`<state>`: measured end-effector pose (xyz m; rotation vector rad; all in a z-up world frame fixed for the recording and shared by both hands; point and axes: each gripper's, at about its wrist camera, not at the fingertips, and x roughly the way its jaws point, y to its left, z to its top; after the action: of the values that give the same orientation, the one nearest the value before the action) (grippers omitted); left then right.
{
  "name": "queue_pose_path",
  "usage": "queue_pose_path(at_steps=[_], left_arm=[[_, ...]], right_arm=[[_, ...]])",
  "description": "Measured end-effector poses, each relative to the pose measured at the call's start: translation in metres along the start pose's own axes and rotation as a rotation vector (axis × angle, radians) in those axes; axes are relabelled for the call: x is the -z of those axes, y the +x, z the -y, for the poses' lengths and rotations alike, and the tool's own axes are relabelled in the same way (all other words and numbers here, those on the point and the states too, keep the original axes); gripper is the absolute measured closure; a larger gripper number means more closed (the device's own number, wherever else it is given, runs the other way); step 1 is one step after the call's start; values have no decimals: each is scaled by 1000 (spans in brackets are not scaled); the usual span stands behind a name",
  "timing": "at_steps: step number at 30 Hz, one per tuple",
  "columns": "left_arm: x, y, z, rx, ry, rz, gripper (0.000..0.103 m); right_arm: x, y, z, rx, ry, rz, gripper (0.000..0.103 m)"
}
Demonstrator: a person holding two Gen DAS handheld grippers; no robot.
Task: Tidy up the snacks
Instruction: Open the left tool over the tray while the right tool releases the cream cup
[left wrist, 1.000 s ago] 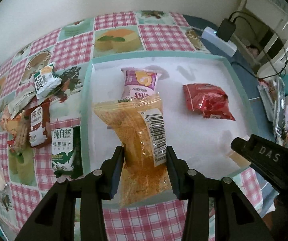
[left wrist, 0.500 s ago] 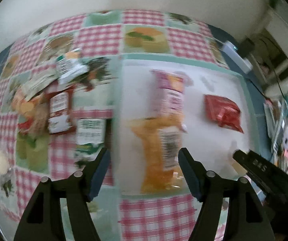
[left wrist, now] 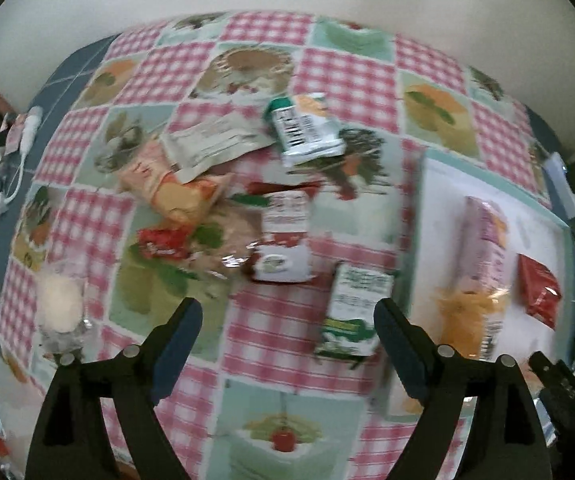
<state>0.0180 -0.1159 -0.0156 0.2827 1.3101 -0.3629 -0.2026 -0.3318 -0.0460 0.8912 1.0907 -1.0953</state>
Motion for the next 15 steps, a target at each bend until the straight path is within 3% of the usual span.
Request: queue_pose_path(at_steps=[7, 11, 15], left_arm=[[-4, 7, -20, 24, -73, -33, 14], [-8, 7, -28, 21, -90, -26, 13], [-11, 4, -38, 30, -117, -17, 13]], right_arm=[[3, -4, -14, 2, -50, 43, 13], [7, -12, -23, -61, -76, 65, 2], [11, -24, -32, -134, -96, 101, 0]])
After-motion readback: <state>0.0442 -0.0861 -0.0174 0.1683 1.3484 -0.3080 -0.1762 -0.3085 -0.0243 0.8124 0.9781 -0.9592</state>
